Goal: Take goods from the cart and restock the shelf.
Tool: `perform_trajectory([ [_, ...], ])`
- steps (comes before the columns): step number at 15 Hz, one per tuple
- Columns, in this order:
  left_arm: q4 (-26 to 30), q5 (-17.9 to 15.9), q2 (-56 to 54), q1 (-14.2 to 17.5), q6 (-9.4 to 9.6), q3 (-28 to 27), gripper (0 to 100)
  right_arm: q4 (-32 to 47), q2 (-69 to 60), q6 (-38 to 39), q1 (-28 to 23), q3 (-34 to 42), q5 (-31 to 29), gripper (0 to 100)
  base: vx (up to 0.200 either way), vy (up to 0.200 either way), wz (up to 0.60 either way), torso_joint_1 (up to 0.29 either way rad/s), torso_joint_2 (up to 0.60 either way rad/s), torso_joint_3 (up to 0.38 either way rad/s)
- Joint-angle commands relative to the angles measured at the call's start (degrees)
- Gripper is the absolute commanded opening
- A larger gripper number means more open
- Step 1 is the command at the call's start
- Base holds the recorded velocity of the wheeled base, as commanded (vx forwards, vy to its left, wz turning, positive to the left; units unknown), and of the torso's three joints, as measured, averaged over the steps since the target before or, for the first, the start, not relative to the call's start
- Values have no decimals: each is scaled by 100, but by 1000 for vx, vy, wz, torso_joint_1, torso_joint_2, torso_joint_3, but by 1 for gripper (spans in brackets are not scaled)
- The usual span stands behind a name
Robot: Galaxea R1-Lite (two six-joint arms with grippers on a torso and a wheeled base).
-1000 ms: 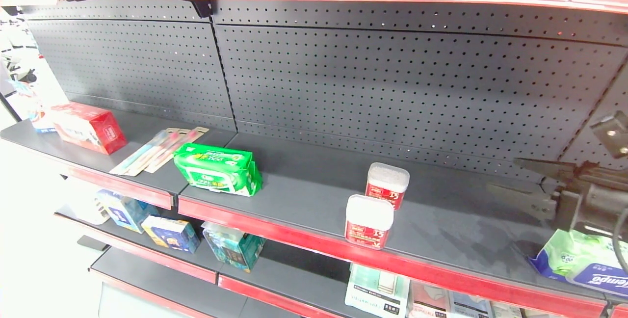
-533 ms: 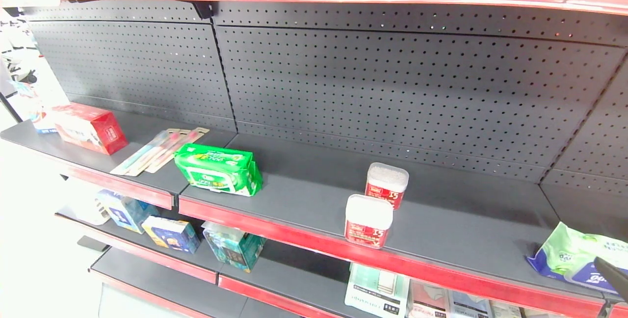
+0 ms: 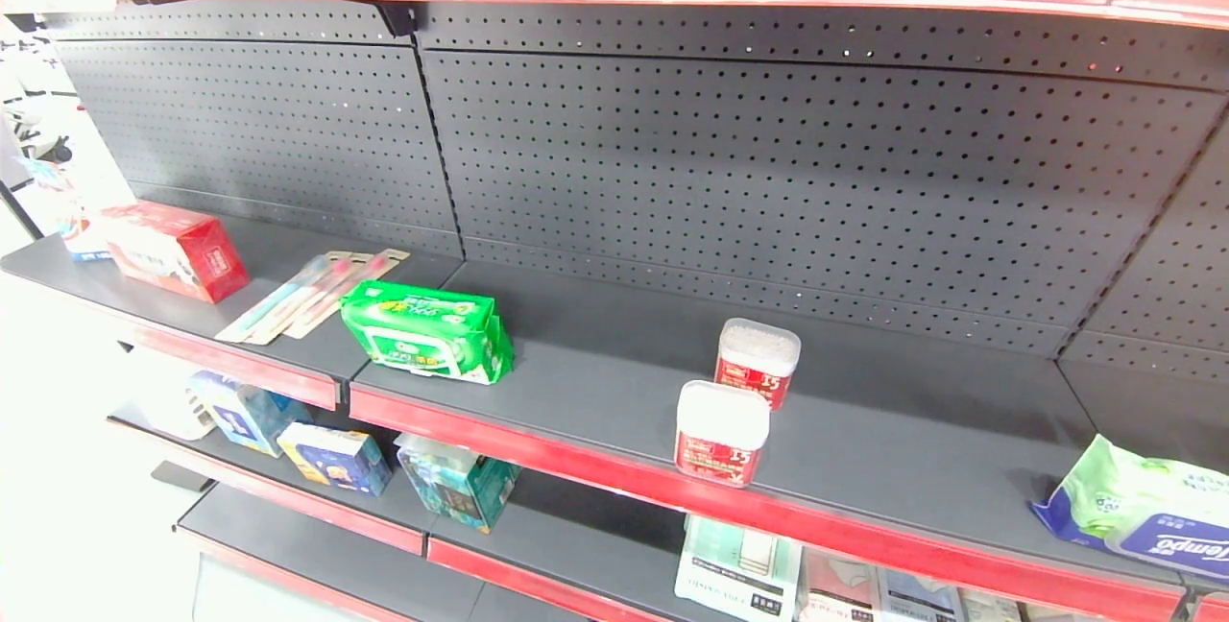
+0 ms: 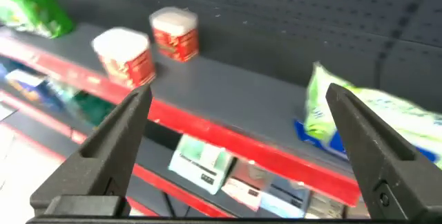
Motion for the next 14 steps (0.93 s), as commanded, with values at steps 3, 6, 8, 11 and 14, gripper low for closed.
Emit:
perform_trajectory([
  [3,-2,2,6,2,4,0,100,299,-884,23,308,440,-1497,100,0,0,0,0,0,0],
  [6,-2,2,6,2,13,0,100,589,-928,251,352,440,-1603,100,0,0,0,0,0,0],
  [8,-2,-7,6,2,4,0,100,581,-1253,251,493,440,-1418,100,0,0,0,0,0,0],
  [11,-2,2,6,2,13,0,100,589,-1253,216,493,440,-1453,100,0,0,0,0,0,0],
  [14,-2,-7,6,2,13,0,100,581,-1253,243,493,440,-1453,100,0,0,0,0,0,0],
])
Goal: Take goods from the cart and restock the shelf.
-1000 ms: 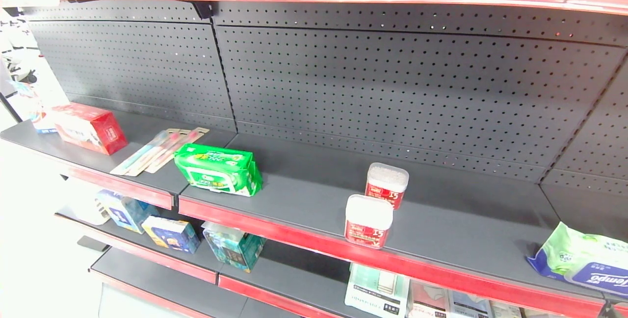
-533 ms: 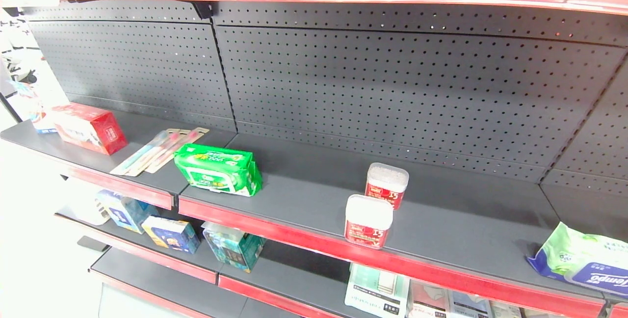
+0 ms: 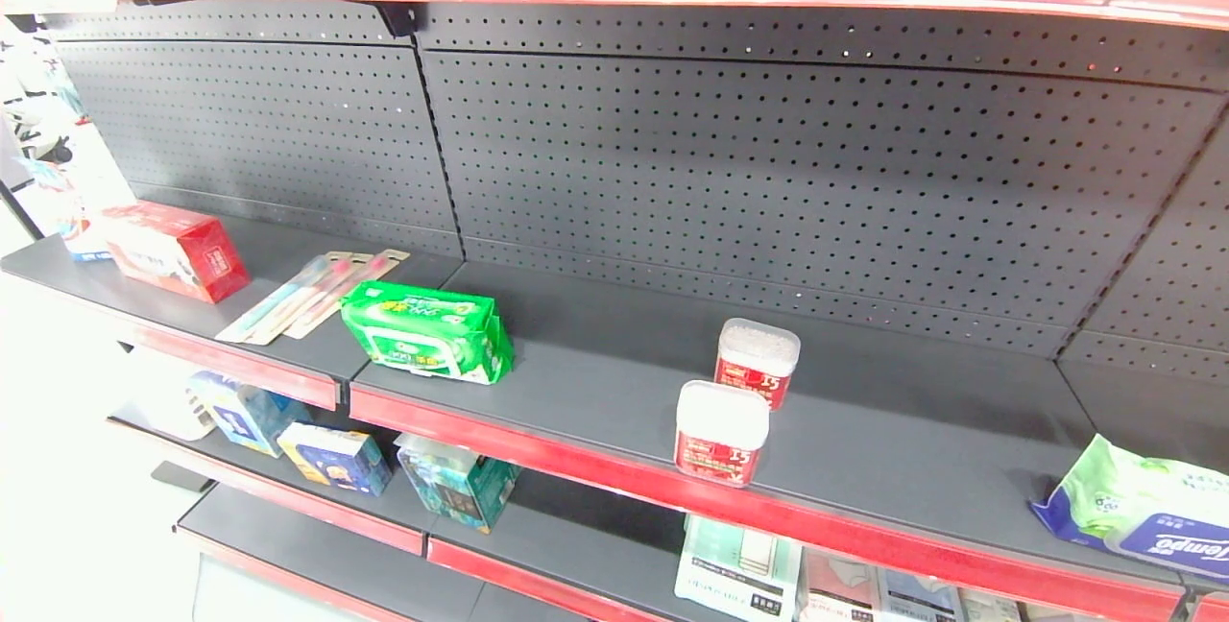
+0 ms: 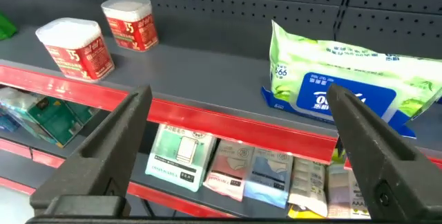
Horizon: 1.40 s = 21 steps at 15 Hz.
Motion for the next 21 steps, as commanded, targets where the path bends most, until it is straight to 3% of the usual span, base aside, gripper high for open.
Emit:
perform_trajectory([
  [1,-2,8,6,2,2,0,100,1,0,5,1,0,2,100,0,0,0,0,0,0],
  [9,-2,8,6,2,2,0,100,1,0,22,1,0,2,100,0,0,0,0,0,0],
  [21,-2,-1,15,2,11,0,100,1,0,14,1,0,2,100,0,0,-600,2,4,3],
])
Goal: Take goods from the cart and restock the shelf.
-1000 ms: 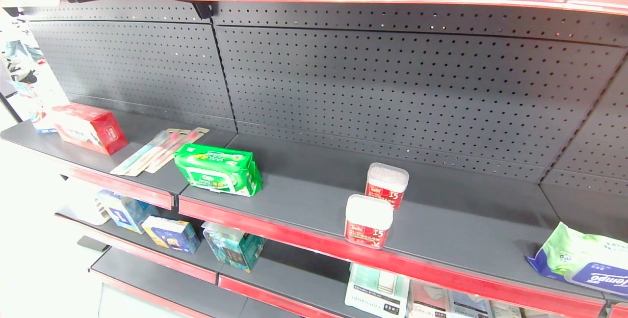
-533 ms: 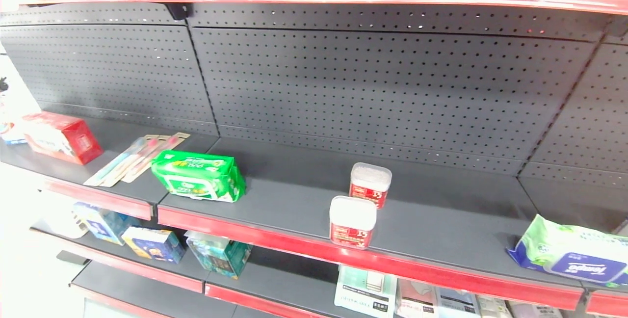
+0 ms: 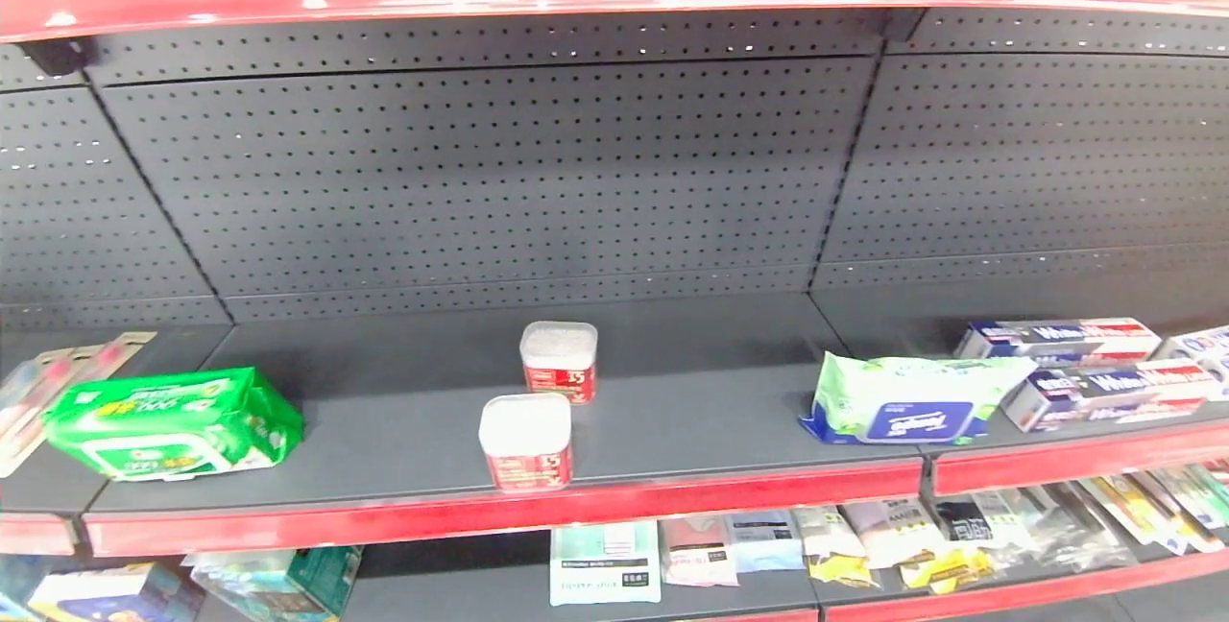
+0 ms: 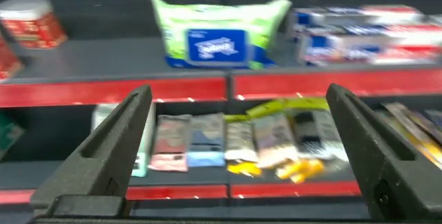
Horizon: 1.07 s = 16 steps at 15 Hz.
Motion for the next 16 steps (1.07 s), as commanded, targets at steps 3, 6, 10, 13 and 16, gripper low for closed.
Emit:
perform_trajectory([
  [3,-2,2,0,3,0,0,100,-1,7,-7,4,0,0,100,0,0,-200,1,2,-1],
  [6,-19,-69,0,-14,70,0,100,-1,7,1,4,0,0,100,0,0,0,0,0,0],
  [10,-19,177,4096,-331,-1459,-4430,100,-1,7,1,4,0,0,100,0,0,0,0,0,0],
  [13,1730,221,5265,425,18,-4359,100,-1,7,1,4,0,0,100,0,0,0,0,0,0],
  [16,2231,230,6153,118,475,-4219,100,-1,7,1,4,0,0,100,0,0,0,0,0,0],
])
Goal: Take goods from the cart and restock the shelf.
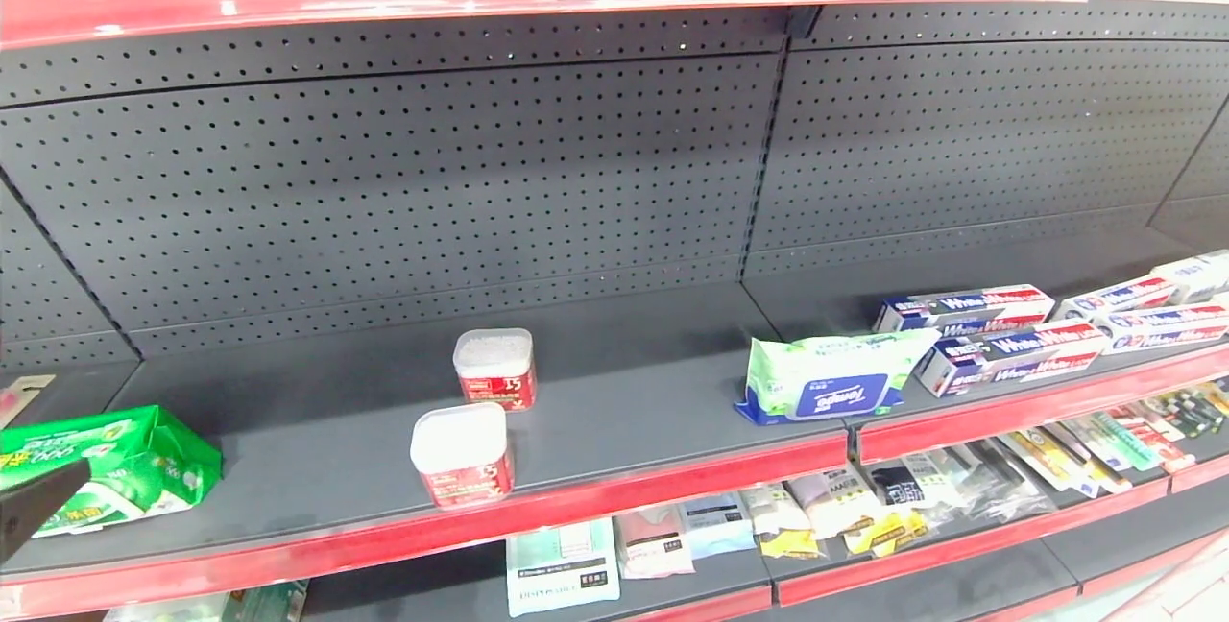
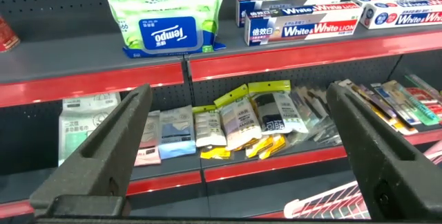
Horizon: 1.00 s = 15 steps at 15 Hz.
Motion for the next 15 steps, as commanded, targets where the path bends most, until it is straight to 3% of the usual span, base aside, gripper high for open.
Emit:
perform_trajectory([
  [1,571,127,2285,-75,360,-553,100,-1,7,-1,-1,0,0,100,0,0,0,0,0,0],
  [4,237,338,3059,-461,351,-289,100,-1,7,-1,-1,0,0,100,0,0,0,0,0,0],
  [9,96,259,3744,-804,351,-412,100,-1,7,-1,-1,0,0,100,0,0,0,0,0,0],
  [12,43,259,4105,-866,342,-623,100,-1,7,-1,-1,0,9,100,0,0,0,0,0,0],
  [15,-396,259,4526,-875,342,-755,100,-1,7,-1,-1,0,0,100,0,0,0,0,0,0],
])
